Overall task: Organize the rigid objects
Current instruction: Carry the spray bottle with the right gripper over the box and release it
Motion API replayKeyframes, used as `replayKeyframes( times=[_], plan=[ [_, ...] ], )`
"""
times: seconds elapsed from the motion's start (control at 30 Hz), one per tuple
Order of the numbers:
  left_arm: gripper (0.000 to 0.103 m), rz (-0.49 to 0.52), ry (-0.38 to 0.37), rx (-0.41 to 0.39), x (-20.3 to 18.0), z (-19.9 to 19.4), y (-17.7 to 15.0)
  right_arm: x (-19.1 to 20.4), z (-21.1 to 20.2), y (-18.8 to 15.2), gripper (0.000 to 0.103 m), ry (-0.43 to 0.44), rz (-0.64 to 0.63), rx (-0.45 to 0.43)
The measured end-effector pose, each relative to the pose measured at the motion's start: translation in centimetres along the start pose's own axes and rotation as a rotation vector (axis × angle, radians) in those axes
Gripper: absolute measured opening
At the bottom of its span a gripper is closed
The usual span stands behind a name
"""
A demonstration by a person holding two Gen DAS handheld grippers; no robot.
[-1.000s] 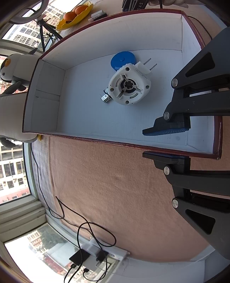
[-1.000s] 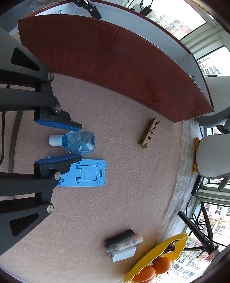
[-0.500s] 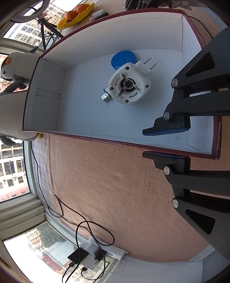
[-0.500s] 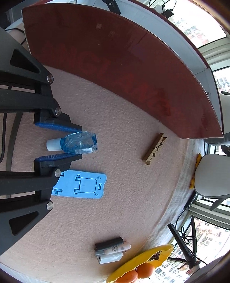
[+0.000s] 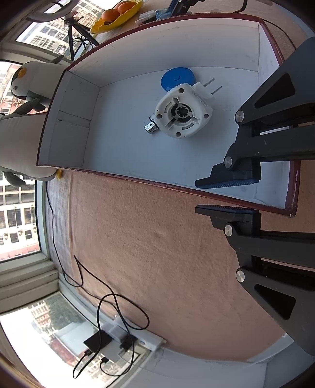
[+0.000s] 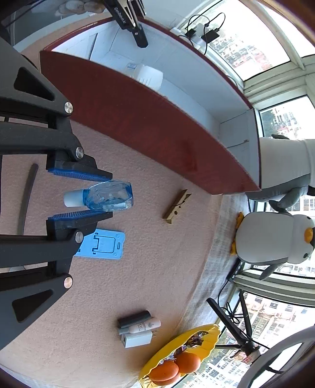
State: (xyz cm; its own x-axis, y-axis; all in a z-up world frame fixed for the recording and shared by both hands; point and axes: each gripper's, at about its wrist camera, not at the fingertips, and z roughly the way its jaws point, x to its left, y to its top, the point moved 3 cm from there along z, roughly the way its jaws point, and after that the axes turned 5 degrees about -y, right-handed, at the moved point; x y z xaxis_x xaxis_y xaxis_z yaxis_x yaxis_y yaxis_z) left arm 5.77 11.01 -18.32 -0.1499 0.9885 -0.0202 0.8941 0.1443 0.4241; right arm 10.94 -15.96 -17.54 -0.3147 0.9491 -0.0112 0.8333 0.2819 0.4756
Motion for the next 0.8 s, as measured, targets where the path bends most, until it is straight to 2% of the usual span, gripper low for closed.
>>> replayKeyframes(
  times=[0.4,0.8],
  plan=[
    [0.01,-0.06,-0.003,-0.014,0.5,0.1,-0.1,4.3,-5.0,3.0,0.021,0.121,-0.072,-0.114],
    [0.01,-0.092,-0.003,-0.021,0.6,0.0,-0.2,9.8,-6.4,3.3,0.021,0.221,-0.176,-0.141]
  ],
)
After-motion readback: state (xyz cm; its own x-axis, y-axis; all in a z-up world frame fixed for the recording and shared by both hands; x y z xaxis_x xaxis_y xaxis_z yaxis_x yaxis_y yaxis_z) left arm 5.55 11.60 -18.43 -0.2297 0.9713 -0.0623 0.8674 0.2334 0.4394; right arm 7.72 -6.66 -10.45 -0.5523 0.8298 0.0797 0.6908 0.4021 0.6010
